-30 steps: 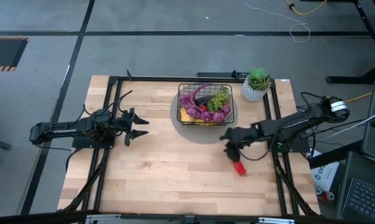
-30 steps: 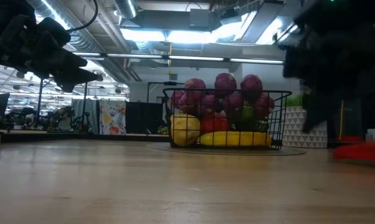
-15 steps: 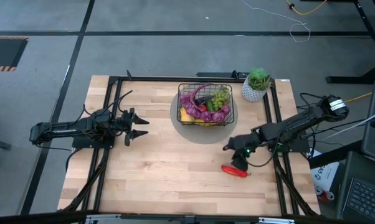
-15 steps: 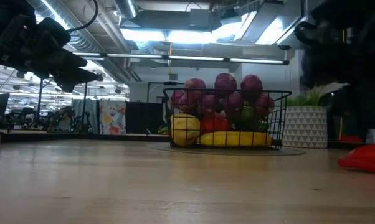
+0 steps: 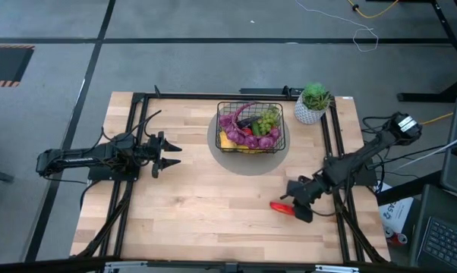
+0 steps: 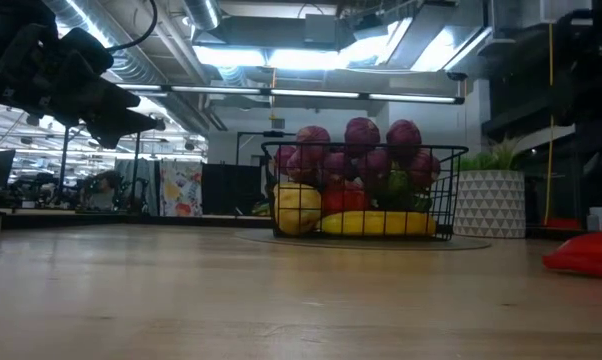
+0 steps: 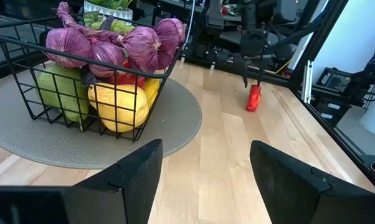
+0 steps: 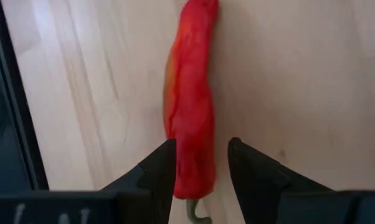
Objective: Build produce basket
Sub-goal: Put the red chili pepper into the black wire basket
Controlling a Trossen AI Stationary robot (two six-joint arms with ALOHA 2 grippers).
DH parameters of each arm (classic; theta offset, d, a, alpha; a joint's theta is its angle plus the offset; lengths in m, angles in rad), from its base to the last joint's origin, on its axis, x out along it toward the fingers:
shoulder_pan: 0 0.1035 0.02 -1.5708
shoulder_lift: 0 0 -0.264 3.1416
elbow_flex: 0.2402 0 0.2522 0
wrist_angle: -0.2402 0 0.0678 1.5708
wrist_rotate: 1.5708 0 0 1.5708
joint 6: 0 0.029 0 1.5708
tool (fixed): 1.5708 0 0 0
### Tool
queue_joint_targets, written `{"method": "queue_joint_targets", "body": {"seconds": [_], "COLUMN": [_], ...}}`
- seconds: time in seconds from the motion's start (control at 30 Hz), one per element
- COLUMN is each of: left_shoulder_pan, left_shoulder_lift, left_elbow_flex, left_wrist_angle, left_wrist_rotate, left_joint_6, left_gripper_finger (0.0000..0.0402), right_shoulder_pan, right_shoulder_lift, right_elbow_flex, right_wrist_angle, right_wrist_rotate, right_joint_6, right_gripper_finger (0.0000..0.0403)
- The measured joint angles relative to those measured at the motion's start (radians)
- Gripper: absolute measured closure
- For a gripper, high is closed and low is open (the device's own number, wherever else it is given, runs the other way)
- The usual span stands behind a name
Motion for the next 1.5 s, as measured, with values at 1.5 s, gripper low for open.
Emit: {"method": "queue_joint_targets", "body": {"seconds": [1.5], "left_shoulder_pan": [0.000], "left_shoulder_lift": [0.000], "left_elbow_flex": [0.000], "left_wrist_angle": [0.000], "left_wrist_rotate": [0.000], "left_joint_6": [0.000], "left_gripper_finger": [0.0164], "right_shoulder_pan": [0.037], "right_shoulder_lift": [0.127], "right_elbow_flex": [-0.001], "right_wrist_angle": [0.149], "right_wrist_rotate": [0.099], "right_joint_6": [-0.081], "right_gripper_finger": [0.0393]}}
